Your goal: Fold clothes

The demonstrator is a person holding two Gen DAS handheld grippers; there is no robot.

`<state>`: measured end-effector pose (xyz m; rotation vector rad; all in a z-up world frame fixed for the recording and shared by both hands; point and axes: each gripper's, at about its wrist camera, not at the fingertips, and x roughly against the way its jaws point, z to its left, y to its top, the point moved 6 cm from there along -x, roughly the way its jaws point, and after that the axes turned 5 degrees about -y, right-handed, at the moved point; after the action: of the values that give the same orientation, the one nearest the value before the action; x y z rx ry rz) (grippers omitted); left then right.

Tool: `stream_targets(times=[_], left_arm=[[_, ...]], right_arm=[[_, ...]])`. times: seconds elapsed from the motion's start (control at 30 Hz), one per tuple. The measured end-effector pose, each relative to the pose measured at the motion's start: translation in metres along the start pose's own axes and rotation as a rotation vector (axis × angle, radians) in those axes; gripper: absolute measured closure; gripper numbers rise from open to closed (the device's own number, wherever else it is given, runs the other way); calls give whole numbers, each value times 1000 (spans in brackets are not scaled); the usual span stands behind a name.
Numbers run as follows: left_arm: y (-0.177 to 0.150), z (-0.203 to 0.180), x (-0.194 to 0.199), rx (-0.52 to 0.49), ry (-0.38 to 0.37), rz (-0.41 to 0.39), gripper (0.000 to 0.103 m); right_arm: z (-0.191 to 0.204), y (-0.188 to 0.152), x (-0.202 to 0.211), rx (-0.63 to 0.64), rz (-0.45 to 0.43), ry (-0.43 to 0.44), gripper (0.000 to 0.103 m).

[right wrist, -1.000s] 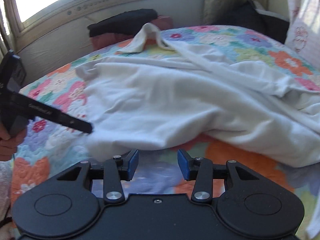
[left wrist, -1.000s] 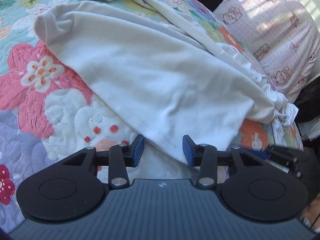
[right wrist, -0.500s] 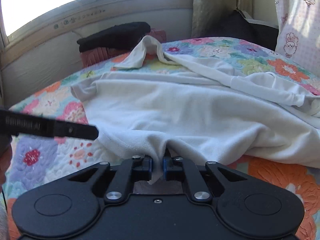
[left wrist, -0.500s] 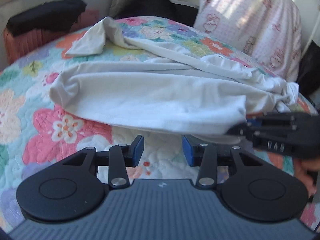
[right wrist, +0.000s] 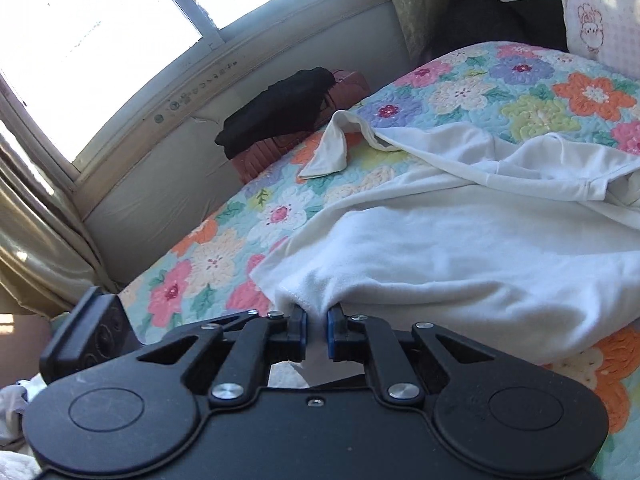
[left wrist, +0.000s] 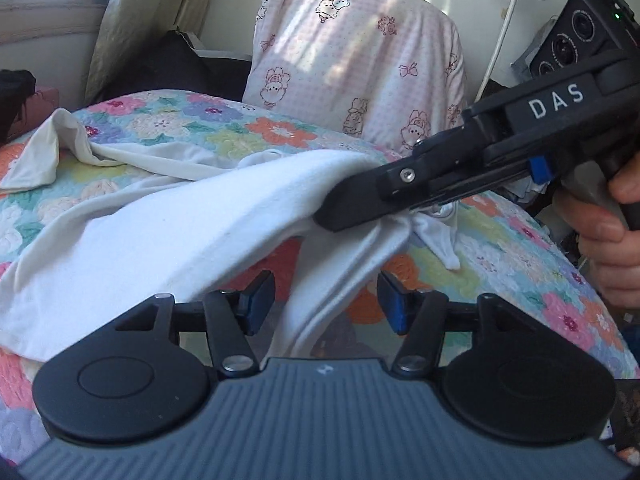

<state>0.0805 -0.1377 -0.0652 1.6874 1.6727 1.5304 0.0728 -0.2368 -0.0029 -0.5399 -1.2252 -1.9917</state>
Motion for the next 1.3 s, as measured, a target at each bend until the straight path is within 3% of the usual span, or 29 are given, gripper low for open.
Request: stream_targets(times=[0.03, 0.07, 0.13, 0.27, 0.3, 0.33, 0.4, 0.53, 0.6, 0.73, 0.87, 1.0, 1.17, 1.3], left_arm=[[-3, 3, -3, 36, 16, 27, 83], [-6, 7, -5, 72, 33, 54, 99], [-17, 21, -2, 195, 97, 93, 99], [-47, 42, 20, 471, 3, 61, 99], [-56, 45, 23, 533, -12, 60, 99], [-63, 48, 24, 550, 19, 73, 99], [-67, 47, 26, 480, 153, 92, 99], [-27, 19, 54, 320, 210, -44, 99], [-15, 4, 67, 355, 163, -93, 99], [-37, -18, 57, 340, 191, 33, 100], [-92, -10, 20, 306, 318, 274, 99], [-89, -2, 32, 321, 335, 276, 95], [-45, -2, 59, 233, 319, 246, 66], [5, 6, 56, 114, 304, 252, 59]], right_arm=[[2, -2, -3, -10, 9, 20, 91], [1, -6, -7, -13, 21, 22, 91], [-2, -13, -17, -13, 46, 10, 88], [-32, -28, -20, -135, 69, 23, 76], [-40, -31, -16, -128, 53, -4, 68], [-49, -35, -12, -115, 38, -46, 58], [-72, -44, -4, -86, 36, -169, 56], [-124, -56, 17, -79, 12, -367, 56], [-150, -58, 32, -143, -17, -389, 56], [-186, -59, 58, -233, -72, -411, 56], [-199, -52, 68, -234, -101, -441, 56], [-198, -43, 72, -169, -110, -461, 56], [-194, -28, 77, -35, -98, -508, 56], [-195, -4, 92, 64, -111, -525, 54]])
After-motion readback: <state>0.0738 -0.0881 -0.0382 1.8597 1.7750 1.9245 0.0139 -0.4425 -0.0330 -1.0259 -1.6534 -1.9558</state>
